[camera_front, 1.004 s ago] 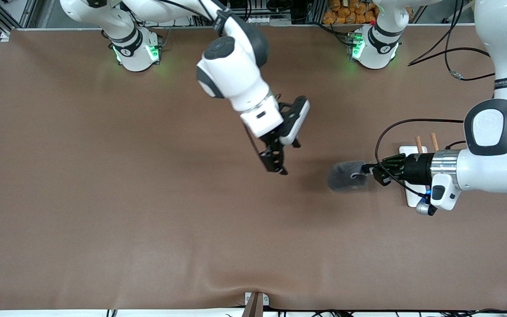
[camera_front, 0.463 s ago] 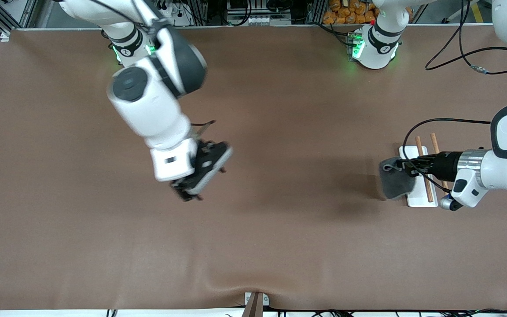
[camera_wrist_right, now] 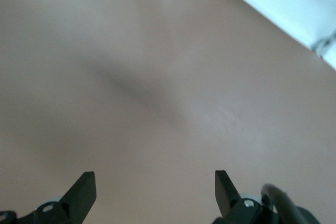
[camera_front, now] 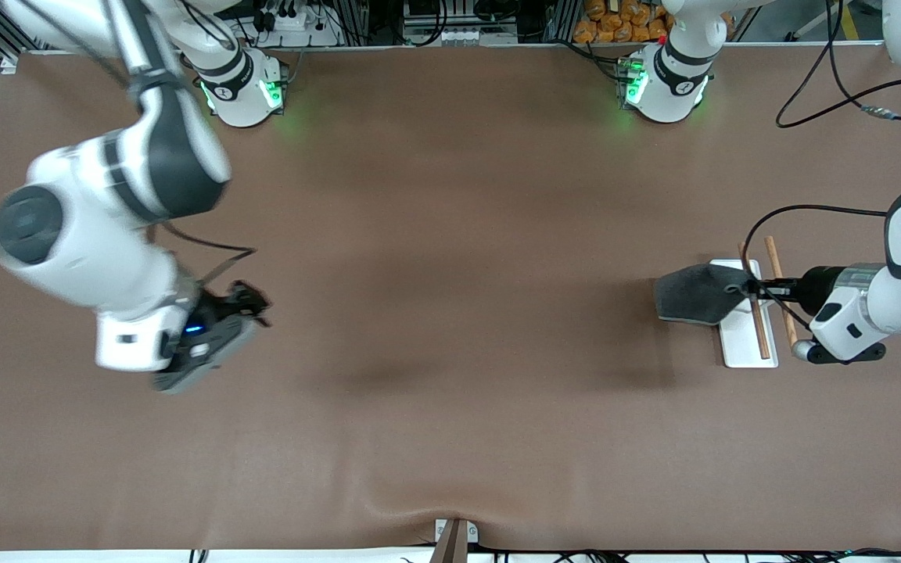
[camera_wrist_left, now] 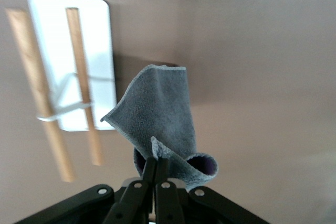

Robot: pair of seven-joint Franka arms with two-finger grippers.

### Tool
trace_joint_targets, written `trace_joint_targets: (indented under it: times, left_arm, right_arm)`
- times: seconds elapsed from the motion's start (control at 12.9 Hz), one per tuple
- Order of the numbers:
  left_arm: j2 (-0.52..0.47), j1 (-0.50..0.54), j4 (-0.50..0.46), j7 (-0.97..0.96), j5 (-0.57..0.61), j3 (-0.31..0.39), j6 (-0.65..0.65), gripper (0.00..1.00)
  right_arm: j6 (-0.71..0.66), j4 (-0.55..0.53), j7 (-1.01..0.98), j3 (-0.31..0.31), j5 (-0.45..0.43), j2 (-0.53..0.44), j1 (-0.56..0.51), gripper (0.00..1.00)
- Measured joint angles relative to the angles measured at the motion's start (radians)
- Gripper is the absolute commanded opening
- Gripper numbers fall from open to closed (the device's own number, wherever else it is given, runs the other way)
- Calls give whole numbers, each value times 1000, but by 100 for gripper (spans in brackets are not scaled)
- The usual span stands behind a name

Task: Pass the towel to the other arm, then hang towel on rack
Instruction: 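Drape the towel over the wooden rods while the right gripper retracts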

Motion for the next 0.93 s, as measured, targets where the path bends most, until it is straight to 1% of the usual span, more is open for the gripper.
trace_joint_targets:
  times: [0.15, 0.31, 0.54, 0.62, 0.77, 0.93]
  left_arm:
    - [-14, 0, 2, 87, 47, -4, 0, 0]
    - [-26, 0, 2, 151, 53, -8, 0, 0]
    - [-33, 7, 2, 216, 56, -7, 0, 0]
    - [-33, 16, -1, 244, 57, -7, 0, 0]
    - [-33, 36, -19, 297, 57, -7, 11, 0]
    - [-35, 54, -47, 337, 58, -6, 40, 0]
  right_arm:
    - [-62, 1, -2, 0, -1, -11, -65, 100]
    - [-144, 2, -2, -1, -1, -39, -126, 100]
    - [-292, -1, 9, -1, -1, -110, -224, 100]
    - [-321, -17, 10, -1, -1, -145, -247, 100]
    - [-341, -106, 47, -2, -8, -252, -266, 100]
    - [-384, -190, 163, -1, -13, -358, -269, 100]
